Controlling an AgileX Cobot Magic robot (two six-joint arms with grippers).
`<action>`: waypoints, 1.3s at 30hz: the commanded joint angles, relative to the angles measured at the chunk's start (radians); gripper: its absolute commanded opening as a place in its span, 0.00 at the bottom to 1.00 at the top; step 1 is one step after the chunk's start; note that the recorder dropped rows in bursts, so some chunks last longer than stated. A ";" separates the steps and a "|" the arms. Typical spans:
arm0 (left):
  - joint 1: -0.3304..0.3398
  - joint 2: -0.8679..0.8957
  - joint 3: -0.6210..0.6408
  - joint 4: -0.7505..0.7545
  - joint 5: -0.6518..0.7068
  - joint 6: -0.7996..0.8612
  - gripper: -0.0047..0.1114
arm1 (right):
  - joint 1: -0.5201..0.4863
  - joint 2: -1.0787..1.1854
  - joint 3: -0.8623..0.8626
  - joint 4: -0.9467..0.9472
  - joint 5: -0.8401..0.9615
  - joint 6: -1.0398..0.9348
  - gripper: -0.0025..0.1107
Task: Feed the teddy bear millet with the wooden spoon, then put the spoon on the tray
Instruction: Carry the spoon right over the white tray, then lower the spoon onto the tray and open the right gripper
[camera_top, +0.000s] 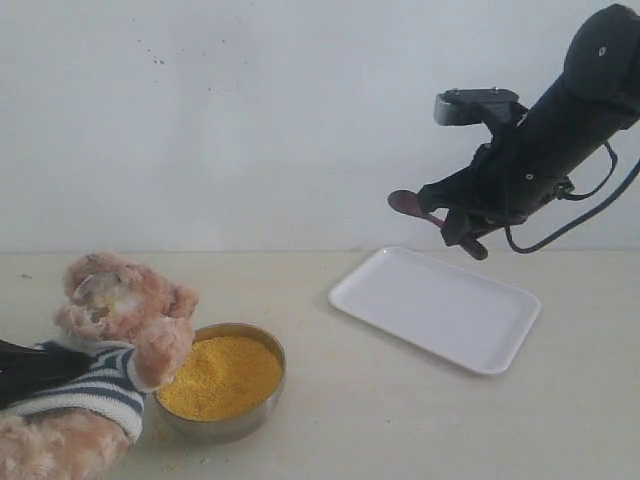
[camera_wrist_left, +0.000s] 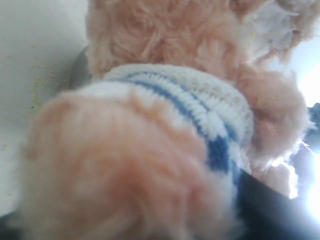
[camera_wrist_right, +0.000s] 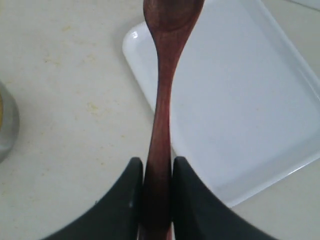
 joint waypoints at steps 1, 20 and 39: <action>0.001 -0.008 0.006 -0.015 0.038 0.008 0.08 | -0.051 0.115 -0.083 0.024 0.025 -0.024 0.02; 0.001 -0.008 0.006 -0.015 0.038 0.031 0.08 | -0.053 0.451 -0.227 0.007 -0.063 -0.123 0.02; 0.001 -0.008 0.006 -0.015 0.038 0.031 0.08 | -0.053 0.476 -0.227 -0.068 -0.152 -0.111 0.29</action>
